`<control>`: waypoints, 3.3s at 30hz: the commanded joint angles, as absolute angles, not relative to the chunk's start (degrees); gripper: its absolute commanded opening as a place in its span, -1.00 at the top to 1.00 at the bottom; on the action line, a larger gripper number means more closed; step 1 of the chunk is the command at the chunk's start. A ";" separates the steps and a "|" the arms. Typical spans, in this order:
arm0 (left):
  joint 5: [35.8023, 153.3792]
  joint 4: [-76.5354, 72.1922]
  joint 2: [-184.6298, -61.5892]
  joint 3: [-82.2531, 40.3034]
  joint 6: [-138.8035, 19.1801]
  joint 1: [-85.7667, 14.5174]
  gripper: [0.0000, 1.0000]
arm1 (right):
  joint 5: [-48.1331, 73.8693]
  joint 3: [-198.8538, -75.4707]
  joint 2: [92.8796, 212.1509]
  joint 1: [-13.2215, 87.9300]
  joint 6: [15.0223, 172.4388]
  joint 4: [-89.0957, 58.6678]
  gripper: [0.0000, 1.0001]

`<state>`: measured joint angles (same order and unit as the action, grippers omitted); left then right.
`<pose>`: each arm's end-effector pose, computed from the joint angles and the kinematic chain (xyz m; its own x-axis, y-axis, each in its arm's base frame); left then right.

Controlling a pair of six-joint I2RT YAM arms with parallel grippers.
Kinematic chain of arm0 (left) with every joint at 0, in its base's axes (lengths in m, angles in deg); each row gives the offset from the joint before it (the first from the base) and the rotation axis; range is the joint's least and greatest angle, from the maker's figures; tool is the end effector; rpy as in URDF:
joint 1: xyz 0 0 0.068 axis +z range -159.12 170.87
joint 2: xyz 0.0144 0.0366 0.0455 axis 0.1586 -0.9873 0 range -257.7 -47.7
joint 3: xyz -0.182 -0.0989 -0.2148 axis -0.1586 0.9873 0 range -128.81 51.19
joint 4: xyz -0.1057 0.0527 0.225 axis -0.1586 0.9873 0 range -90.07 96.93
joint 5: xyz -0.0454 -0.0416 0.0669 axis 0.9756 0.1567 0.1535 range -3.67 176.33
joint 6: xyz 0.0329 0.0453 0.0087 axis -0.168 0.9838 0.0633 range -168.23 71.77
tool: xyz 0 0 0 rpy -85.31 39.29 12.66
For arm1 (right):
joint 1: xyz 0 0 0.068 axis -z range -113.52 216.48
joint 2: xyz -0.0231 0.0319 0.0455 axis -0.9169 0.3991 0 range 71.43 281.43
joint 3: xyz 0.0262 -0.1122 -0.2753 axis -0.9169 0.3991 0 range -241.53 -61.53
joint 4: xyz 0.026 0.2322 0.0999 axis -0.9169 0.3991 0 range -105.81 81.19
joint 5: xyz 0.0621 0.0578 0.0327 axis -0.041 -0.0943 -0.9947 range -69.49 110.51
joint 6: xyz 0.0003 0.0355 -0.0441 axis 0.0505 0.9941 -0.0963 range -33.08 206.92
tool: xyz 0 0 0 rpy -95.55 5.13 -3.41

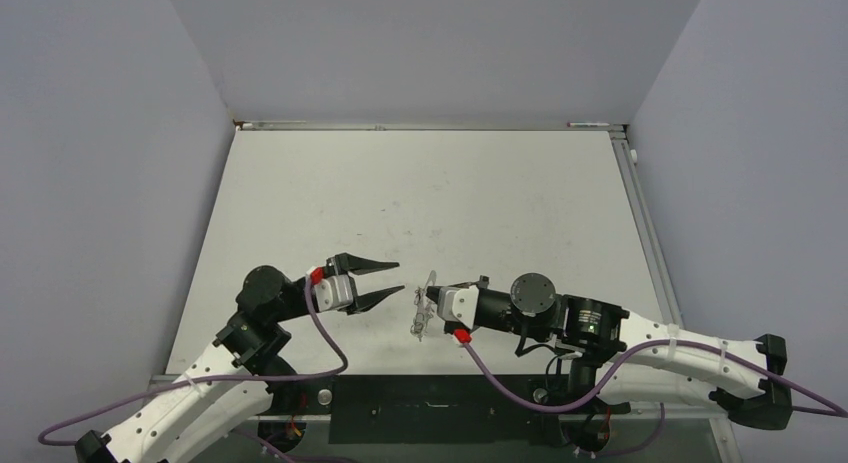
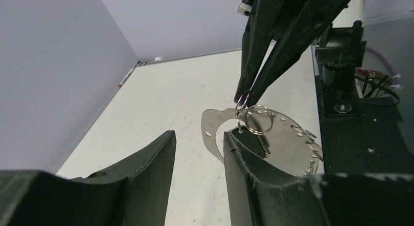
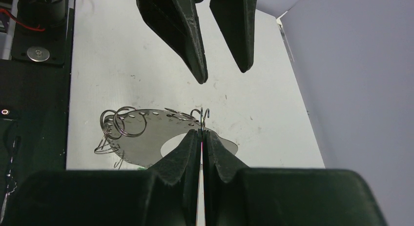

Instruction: Put the keys on the keyring

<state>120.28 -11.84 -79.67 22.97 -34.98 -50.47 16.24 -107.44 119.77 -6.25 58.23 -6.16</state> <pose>0.0755 -0.0959 0.3266 0.3228 -0.0308 -0.9460 0.9135 0.2717 0.3029 0.0497 0.1703 0.3566 0.4131 -0.2840 -0.8653 -0.8841 0.1028 -0.4558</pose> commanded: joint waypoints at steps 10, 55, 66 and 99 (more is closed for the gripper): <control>133.19 -23.56 -80.64 22.44 -41.93 -49.12 0.39 | 14.14 -107.54 118.93 -6.11 59.05 -11.81 0.90; 134.73 -25.04 -83.46 23.77 -41.25 -50.32 0.43 | 11.22 -109.73 119.60 -6.07 58.19 -14.12 0.90; 134.36 -23.67 -83.81 23.52 -39.97 -50.43 0.51 | 10.96 -109.69 119.42 -6.10 58.40 -14.78 0.90; 133.88 -16.98 -83.49 21.89 -34.46 -51.62 1.00 | 8.73 -108.58 119.00 -6.07 59.27 -17.45 0.90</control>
